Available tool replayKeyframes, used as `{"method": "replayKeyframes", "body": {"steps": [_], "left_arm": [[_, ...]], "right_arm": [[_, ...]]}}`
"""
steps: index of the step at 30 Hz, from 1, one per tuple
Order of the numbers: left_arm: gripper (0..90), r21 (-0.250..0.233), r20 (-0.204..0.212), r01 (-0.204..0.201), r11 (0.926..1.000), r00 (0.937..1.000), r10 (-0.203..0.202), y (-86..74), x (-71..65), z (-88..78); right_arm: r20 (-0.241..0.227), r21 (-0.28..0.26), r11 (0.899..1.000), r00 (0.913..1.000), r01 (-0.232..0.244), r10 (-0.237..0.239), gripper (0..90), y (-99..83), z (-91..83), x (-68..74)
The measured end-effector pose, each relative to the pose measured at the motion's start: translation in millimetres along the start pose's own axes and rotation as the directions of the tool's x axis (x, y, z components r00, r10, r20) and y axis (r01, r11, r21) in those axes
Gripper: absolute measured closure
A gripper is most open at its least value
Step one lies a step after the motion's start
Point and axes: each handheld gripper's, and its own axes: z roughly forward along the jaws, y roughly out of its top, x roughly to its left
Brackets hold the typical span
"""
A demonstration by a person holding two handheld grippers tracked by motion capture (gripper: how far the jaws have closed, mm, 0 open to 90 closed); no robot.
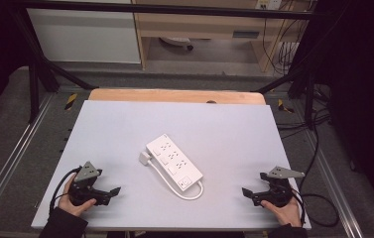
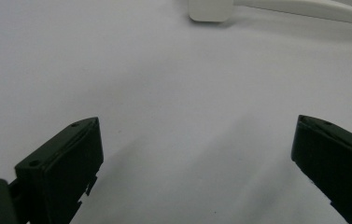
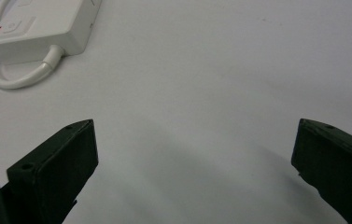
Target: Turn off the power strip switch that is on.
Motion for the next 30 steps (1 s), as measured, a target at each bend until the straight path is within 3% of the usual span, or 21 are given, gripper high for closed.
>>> {"method": "replayKeyframes", "body": {"steps": [30], "left_arm": [[2.9,0.008,-0.004,0.012,0.9999,0.9999,-0.012,-2.0,1.8,-1.3]], "right_arm": [[-0.008,0.017,0.999,0.9996,0.027,-0.027,0.8,3.2,4.3,9.0]]}}
